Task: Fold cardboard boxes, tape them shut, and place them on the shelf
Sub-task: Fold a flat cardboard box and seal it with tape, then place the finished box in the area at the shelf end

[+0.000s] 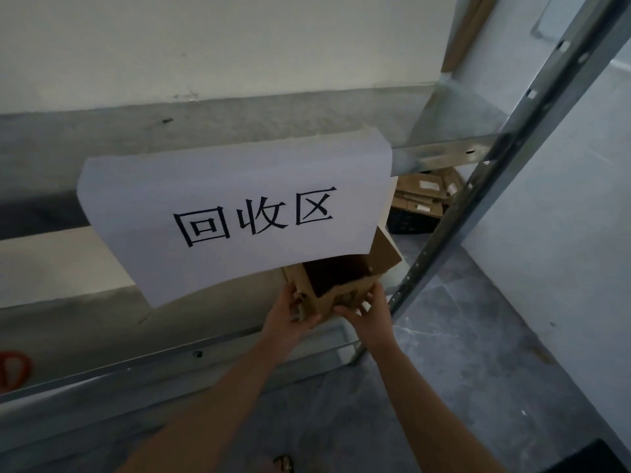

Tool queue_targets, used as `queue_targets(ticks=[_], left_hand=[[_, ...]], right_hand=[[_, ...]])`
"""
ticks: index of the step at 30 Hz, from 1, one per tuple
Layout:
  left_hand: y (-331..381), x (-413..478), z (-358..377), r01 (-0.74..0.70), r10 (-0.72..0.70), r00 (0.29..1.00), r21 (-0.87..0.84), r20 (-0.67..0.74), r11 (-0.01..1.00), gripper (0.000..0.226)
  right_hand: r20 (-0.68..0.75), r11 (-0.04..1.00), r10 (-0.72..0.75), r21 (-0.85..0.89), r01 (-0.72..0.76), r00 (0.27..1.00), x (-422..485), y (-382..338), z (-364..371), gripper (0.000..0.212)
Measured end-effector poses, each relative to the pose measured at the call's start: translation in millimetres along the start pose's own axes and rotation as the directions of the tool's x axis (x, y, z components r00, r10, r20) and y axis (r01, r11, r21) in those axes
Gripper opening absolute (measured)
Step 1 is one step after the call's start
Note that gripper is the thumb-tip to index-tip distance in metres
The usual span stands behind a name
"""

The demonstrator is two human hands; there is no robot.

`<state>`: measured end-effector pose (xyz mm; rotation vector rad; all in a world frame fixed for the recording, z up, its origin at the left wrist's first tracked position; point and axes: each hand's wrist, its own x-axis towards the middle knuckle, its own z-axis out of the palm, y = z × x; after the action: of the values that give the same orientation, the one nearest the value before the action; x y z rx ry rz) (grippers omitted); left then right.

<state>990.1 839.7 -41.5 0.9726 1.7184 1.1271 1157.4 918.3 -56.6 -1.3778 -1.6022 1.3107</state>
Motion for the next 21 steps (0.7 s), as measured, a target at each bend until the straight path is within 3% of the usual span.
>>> queue_targets(ticks=[8, 10, 12, 14, 17, 21], left_hand=[[-9, -11, 9, 0.029, -0.029, 1.000, -0.062, 0.003, 0.998, 0.064], [-7, -20, -1, 0.006, -0.007, 1.000, 0.046, 0.024, 0.999, 0.080], [-7, -35, -15, -0.022, 0.009, 0.999, 0.284, 0.046, 0.959, 0.086], [-12, -55, -37, -0.071, 0.020, 0.995, 0.590, 0.093, 0.804, 0.078], [-26, -91, -81, -0.204, 0.104, 0.979, 0.873, 0.176, 0.443, 0.071], [-35, -136, -150, -0.159, 0.153, 0.981, 0.944, 0.118, 0.290, 0.062]], right_hand=[[0.010, 0.995, 0.028, -0.094, -0.027, 1.000, -5, 5, -7, 0.094], [-0.030, 0.988, 0.110, -0.103, -0.113, 0.993, -14, 1, -12, 0.102], [-0.069, 0.962, 0.220, -0.153, -0.228, 0.973, -38, -1, -15, 0.098], [-0.010, 0.931, 0.238, -0.282, -0.231, 0.971, -71, -5, -11, 0.086], [0.171, 0.877, 0.081, -0.481, 0.011, 0.982, -114, -21, 17, 0.067], [0.434, 0.687, -0.167, -0.593, 0.420, 0.885, -145, -56, 83, 0.061]])
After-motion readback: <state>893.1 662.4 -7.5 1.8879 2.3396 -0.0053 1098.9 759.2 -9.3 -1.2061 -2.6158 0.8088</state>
